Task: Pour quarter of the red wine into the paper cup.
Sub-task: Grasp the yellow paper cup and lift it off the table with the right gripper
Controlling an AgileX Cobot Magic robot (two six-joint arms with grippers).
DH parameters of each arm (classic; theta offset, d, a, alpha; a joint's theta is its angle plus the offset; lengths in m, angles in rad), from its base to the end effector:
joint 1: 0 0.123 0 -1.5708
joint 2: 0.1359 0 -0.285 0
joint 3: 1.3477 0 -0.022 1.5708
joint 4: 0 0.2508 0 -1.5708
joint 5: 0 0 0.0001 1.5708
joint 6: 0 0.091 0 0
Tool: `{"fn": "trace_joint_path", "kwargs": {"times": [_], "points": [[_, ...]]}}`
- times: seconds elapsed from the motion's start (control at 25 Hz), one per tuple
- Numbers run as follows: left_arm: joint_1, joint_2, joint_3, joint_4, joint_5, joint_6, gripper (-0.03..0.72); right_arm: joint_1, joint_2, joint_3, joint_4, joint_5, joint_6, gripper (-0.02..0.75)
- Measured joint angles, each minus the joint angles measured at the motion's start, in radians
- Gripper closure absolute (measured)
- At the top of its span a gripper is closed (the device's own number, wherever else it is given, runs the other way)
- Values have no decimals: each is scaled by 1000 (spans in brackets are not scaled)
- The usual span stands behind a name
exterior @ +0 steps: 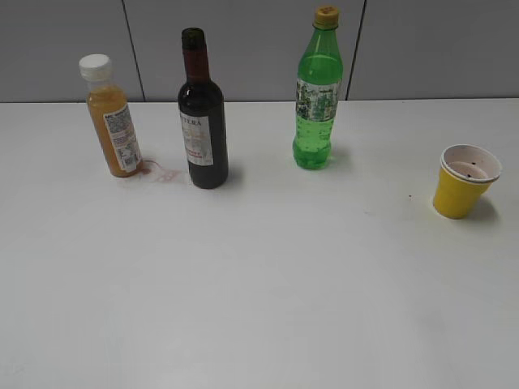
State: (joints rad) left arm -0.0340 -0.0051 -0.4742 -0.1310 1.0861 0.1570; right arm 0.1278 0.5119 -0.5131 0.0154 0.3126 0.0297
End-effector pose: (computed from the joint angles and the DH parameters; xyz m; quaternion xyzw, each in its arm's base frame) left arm -0.0045 -0.0104 0.2686 0.0850 0.8590 -0.0345 0.5037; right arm 0.1084 0.0144 0.3187 -0.0341 0.7810 0.0555 0.6211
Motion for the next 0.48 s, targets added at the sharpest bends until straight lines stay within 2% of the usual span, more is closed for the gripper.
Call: {"fn": "trace_joint_path", "kwargs": {"times": [0.28,0.48], "points": [[0,0,0,0,0,0,449,0,277,0,12,-283,0,165],[0,0,0,0,0,0,449,0,427,0,-10,-394,-1,165]]}}
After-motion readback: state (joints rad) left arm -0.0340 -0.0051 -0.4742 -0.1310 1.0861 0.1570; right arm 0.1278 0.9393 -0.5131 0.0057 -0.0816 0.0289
